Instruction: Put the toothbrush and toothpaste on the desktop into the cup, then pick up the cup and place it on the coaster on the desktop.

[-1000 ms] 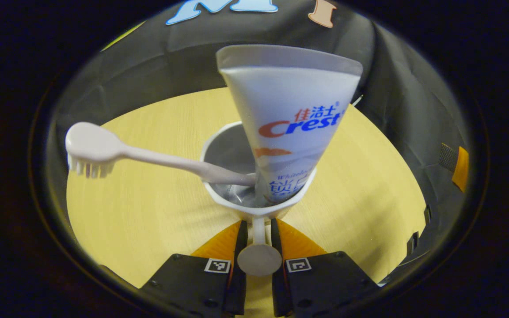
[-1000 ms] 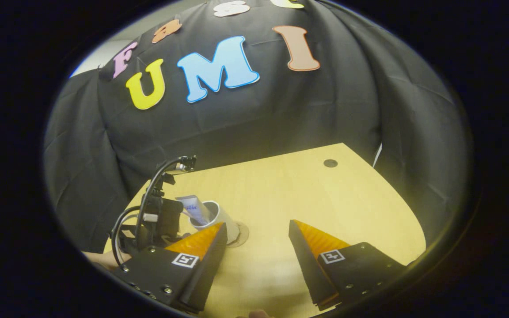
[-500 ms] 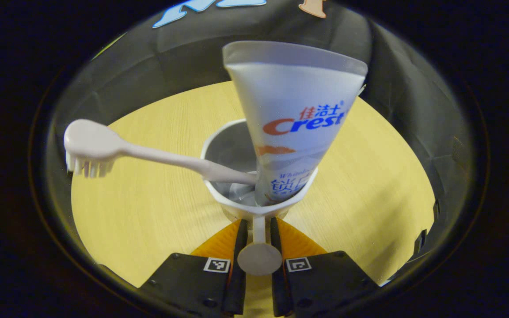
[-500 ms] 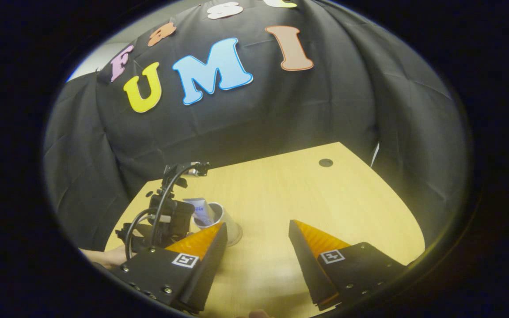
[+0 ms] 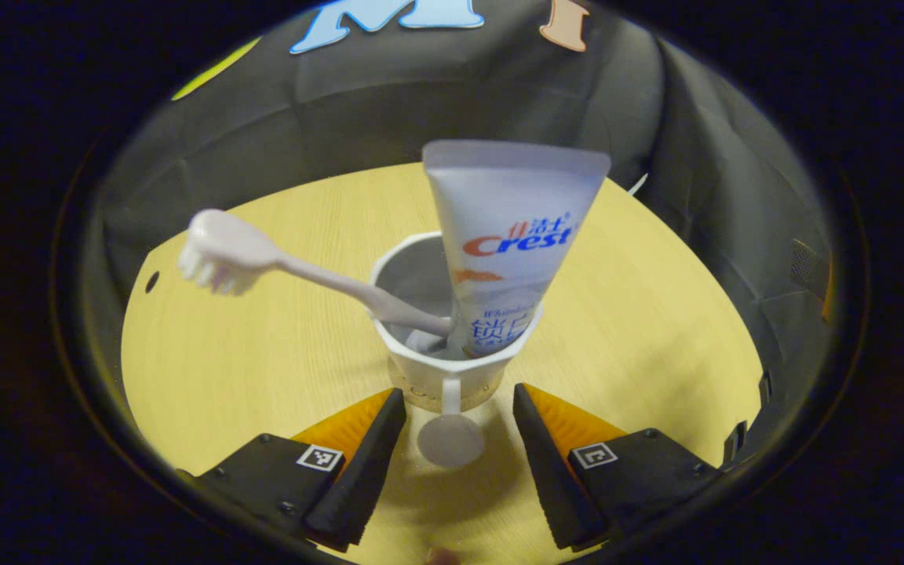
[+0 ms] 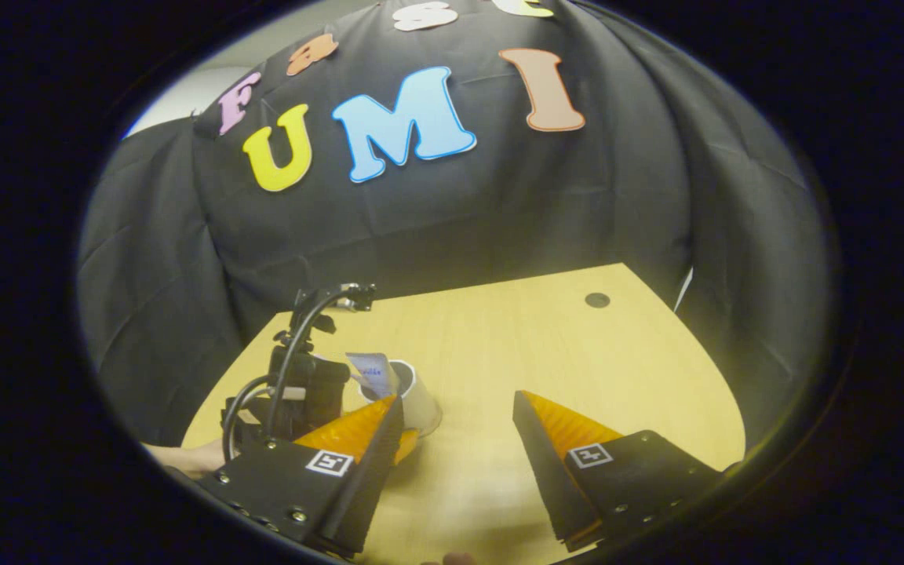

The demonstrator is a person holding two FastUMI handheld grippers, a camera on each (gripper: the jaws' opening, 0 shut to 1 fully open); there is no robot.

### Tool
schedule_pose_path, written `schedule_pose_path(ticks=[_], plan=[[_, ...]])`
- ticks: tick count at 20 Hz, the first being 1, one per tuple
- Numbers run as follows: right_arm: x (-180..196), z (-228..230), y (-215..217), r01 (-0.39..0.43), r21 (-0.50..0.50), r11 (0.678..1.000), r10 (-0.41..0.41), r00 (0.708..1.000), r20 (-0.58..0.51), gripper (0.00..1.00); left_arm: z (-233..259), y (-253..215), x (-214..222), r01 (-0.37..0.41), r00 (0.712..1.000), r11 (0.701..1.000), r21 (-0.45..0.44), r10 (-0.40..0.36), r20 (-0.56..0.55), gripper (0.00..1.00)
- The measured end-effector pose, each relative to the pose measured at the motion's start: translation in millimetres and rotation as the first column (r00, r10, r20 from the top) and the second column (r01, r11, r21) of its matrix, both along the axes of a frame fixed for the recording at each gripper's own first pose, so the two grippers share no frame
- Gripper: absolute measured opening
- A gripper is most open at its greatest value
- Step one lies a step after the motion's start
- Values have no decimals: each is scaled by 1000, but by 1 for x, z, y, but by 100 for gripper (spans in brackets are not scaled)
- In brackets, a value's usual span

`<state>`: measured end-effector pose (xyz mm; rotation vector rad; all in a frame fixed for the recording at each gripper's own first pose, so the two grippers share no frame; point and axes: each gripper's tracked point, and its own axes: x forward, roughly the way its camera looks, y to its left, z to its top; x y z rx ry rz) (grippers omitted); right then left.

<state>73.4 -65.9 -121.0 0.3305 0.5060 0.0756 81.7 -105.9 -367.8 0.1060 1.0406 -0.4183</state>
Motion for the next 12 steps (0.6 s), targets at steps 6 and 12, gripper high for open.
schedule_pose_path(ticks=[6,12], plan=[[1,32,13,-14,-47,999,18,996,93,84,90,35,4,-83,960,994,-78,100,261,92],[-5,68,36,8,-103,995,12,982,190,84,183,76,-7,-126,829,976,-176,201,522,92]])
